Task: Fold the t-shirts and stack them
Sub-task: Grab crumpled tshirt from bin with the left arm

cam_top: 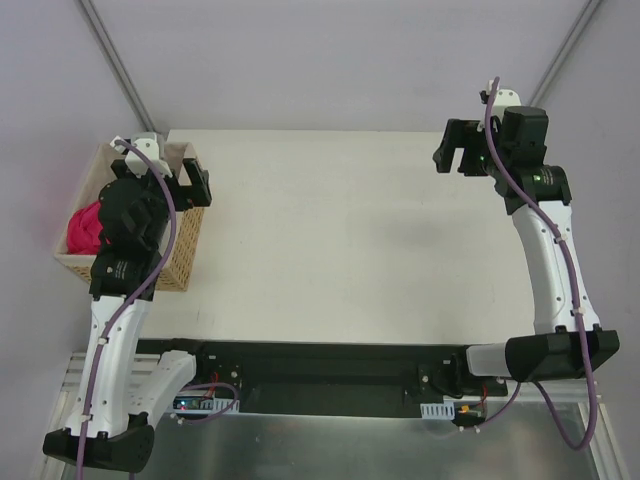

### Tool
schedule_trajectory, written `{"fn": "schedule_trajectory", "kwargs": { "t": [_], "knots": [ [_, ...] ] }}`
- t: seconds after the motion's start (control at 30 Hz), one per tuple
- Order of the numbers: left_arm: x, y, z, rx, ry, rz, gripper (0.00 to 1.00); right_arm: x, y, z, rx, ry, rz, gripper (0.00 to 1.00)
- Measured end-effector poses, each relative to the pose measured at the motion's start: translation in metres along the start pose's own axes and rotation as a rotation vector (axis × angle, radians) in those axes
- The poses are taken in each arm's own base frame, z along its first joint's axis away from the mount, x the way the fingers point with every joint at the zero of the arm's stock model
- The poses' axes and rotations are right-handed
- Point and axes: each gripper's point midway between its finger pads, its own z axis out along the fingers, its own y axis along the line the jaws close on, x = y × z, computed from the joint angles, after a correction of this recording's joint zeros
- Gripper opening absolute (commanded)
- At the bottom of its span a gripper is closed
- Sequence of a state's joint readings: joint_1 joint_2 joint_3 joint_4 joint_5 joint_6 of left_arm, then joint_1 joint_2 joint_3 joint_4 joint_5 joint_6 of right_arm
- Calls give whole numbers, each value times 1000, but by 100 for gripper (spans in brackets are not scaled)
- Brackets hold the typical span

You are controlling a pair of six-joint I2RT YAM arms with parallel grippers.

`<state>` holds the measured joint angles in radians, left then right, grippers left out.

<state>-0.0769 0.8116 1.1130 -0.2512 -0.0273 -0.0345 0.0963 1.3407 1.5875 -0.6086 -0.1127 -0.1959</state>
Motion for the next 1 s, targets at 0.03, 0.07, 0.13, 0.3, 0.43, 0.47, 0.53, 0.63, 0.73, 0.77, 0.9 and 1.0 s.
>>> {"fn": "schedule_trajectory", "kwargs": {
  "t": [0.03, 0.07, 0.13, 0.3, 0.43, 0.47, 0.53, 0.63, 0.73, 0.77, 0.9, 1.0],
  "knots": [
    [1, 1, 1, -5, 2, 0, 99, -1, 0, 0, 0, 5, 0, 96],
    [1, 2, 1, -11, 5, -1, 99, -1, 0, 0, 0, 12, 0, 96],
    [0, 7, 3, -45, 10, -8, 99, -7, 1, 0, 1, 31, 1, 96],
    [-11, 36, 6, -225, -4, -64, 99, -30, 1, 8, 25, 56, 46, 96],
    [-17, 54, 1, -346, -25, -120, 99, -11, 2, 8, 22, 137, 72, 96],
    [-17, 54, 0, -350, -28, -129, 99, -7, 4, 7, 12, 153, 69, 96],
    [-18, 53, -1, -343, -32, -136, 99, -6, 8, 5, -15, 158, 61, 96],
    [-20, 48, -2, -317, -37, -137, 99, -1, 16, 2, -64, 166, 46, 96],
    [-21, 50, -4, -323, -40, -126, 99, 3, 17, -2, -74, 181, 32, 96],
    [-20, 52, -3, -335, -33, -109, 99, 4, 16, -3, -72, 185, 23, 96],
    [-10, 62, 8, -387, 49, -42, 99, 10, 14, -4, -66, 195, -4, 96],
    [3, 64, 29, -397, 138, -3, 99, 18, 13, -10, -64, 192, -7, 96]
  ]
}}
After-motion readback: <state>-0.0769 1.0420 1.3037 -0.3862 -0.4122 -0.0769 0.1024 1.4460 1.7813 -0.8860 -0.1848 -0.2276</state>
